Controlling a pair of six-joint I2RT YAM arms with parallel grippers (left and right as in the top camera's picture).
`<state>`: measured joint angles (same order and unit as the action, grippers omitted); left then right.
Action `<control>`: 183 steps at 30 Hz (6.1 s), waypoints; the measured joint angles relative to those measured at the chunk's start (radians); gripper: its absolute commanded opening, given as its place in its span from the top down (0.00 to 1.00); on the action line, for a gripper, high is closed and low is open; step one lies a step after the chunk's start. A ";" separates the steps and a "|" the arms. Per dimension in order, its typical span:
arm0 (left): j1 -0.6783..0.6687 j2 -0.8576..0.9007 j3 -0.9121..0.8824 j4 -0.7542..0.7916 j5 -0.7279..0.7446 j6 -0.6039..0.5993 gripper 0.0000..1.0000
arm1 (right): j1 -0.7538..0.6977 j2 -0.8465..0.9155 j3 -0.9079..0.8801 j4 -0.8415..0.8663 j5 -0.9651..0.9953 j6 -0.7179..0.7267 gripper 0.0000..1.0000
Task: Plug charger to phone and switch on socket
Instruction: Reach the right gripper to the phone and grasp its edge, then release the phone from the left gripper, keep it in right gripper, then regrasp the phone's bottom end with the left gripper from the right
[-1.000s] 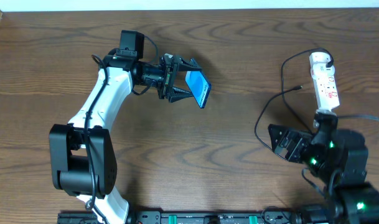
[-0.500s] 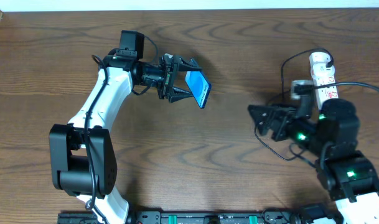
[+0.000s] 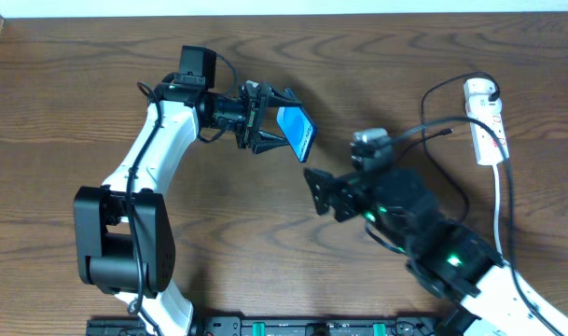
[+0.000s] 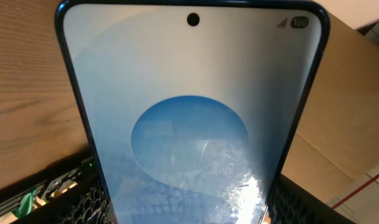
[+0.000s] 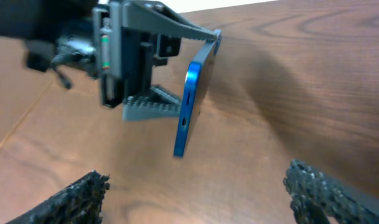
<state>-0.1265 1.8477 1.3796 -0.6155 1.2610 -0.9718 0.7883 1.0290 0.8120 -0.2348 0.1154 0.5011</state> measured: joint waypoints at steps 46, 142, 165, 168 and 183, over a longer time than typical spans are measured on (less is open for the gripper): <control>0.007 0.000 0.000 0.000 -0.003 0.024 0.35 | -0.032 0.418 0.053 0.418 0.035 0.184 0.99; -0.359 -0.662 -1.011 1.345 -0.873 -0.701 0.24 | -0.350 0.219 -0.460 0.880 -0.573 1.047 0.99; -0.402 -0.657 -1.014 1.293 -0.929 -0.698 0.63 | -0.229 0.213 -0.460 0.892 -0.542 1.283 0.99; -0.405 -0.657 -1.014 1.289 -0.941 -0.700 0.70 | -0.228 0.213 -0.460 0.898 -0.544 1.292 0.99; -0.413 -0.657 -1.014 1.278 -1.006 -0.700 0.78 | -0.228 0.212 -0.459 0.917 -0.567 1.298 0.99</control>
<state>-0.5396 1.1908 0.3656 0.6624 0.2550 -1.6718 0.5602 1.2407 0.3527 0.6819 -0.4519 1.7992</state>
